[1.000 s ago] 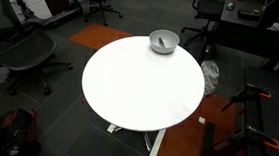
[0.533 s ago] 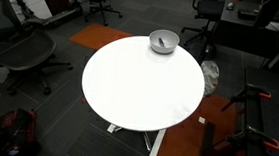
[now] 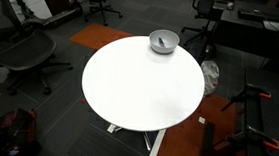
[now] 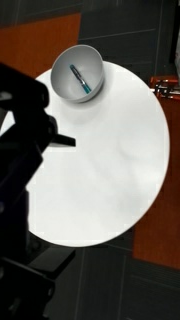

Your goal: Pick up the pen from the grey bowl and put it on the table.

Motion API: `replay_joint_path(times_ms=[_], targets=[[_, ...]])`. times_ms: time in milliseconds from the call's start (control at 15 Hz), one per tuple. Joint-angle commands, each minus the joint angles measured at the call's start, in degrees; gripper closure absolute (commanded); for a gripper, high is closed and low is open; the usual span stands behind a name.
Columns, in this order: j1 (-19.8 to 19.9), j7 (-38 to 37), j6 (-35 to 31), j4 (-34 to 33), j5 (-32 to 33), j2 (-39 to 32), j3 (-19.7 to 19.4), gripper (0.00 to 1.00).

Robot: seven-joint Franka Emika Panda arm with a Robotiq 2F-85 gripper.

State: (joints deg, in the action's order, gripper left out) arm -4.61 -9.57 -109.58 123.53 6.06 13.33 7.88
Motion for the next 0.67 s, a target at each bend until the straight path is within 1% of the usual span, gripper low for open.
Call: replay_joint_path(times_ms=[0, 267, 600], targets=[[2.9, -5.3, -6.2, -3.3, 1.3, -3.2, -2.2, 0.0], [6.4, -12.7, -12.8, -5.8, 3.6, -6.9, -5.0, 0.0], [9.5, -21.8, -19.6, -8.8, 7.0, -13.0, -8.8, 0.0]])
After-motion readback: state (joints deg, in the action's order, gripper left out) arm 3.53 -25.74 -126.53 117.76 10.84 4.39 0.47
